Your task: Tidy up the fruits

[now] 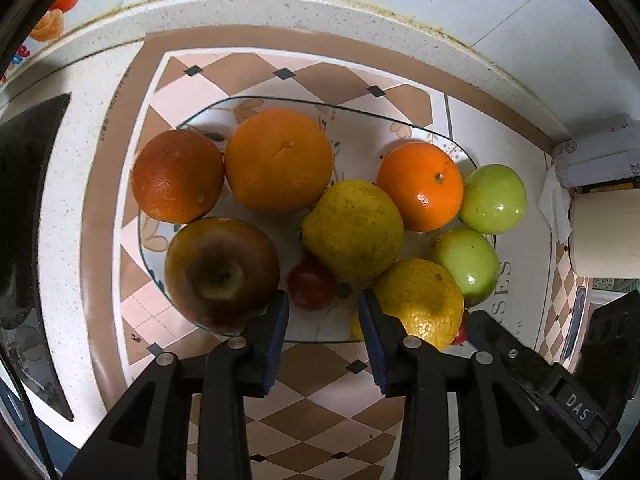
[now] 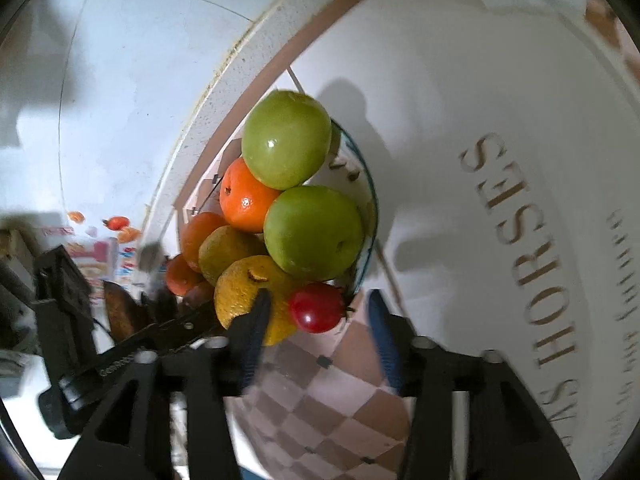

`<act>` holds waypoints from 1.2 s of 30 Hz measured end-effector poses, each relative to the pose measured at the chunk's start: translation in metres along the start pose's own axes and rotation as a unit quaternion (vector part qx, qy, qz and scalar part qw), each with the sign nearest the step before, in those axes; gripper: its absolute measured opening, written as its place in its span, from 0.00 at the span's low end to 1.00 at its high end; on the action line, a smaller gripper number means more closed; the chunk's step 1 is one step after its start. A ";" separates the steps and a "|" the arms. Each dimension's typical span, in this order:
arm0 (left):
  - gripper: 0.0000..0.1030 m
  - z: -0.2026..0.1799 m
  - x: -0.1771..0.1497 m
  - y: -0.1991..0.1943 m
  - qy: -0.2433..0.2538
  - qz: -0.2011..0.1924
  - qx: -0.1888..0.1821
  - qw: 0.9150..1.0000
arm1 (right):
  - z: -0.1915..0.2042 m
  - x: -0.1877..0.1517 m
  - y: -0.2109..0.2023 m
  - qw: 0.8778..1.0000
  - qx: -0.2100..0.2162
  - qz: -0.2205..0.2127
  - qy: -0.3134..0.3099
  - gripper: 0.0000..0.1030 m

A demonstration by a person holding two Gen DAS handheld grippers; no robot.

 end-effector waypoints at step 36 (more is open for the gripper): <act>0.90 0.042 -0.214 -0.235 0.041 -0.301 0.081 0.949 | 0.134 -0.223 -0.252 0.919 -0.176 -0.225 -0.272 0.97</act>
Point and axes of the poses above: each gripper's, at about its wrist camera, not at the fingertips, and y roughly the way its jaws point, z to its left, x to its top, the point moved 5 cm from there along y, roughly the way its jaws point, and after that the axes turned 8 degrees about x, right-handed, at the moved point
